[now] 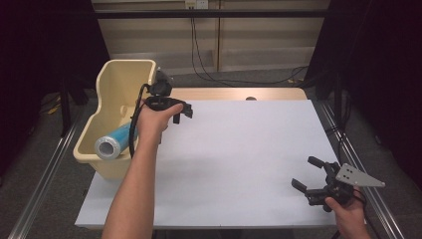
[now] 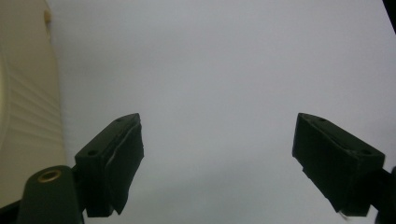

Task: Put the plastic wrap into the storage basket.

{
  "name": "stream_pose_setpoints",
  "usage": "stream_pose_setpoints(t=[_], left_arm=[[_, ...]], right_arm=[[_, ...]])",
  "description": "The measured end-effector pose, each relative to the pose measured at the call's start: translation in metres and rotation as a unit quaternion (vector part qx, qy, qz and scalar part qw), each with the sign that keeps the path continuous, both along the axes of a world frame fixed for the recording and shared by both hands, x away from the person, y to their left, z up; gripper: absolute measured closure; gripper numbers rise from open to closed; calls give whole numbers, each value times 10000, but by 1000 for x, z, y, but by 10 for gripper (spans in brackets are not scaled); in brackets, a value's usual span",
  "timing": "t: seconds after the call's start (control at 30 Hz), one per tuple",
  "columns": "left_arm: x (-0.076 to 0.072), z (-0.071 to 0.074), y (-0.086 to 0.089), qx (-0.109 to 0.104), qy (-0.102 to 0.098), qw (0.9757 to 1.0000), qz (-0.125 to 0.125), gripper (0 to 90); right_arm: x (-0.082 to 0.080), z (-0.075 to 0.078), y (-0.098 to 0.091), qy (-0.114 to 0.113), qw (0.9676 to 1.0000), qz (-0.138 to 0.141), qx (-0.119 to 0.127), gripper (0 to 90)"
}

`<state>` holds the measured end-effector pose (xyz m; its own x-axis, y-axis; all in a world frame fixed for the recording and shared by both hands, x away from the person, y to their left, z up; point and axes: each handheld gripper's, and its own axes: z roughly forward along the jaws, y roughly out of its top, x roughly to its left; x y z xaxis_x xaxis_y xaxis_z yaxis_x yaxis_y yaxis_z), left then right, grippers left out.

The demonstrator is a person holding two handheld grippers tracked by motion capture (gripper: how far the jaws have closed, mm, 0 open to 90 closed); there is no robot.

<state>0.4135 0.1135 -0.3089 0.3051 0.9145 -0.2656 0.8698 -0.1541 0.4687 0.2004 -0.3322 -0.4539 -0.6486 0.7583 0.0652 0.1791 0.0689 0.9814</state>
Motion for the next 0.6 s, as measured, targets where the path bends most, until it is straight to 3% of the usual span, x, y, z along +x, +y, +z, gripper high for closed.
stream_pose_setpoints(t=[0.6], left_arm=[[-7,-28,-9,-125,79,9994,-313,157]], right_arm=[[1,-1,2,23,10000,47,-3,11]])
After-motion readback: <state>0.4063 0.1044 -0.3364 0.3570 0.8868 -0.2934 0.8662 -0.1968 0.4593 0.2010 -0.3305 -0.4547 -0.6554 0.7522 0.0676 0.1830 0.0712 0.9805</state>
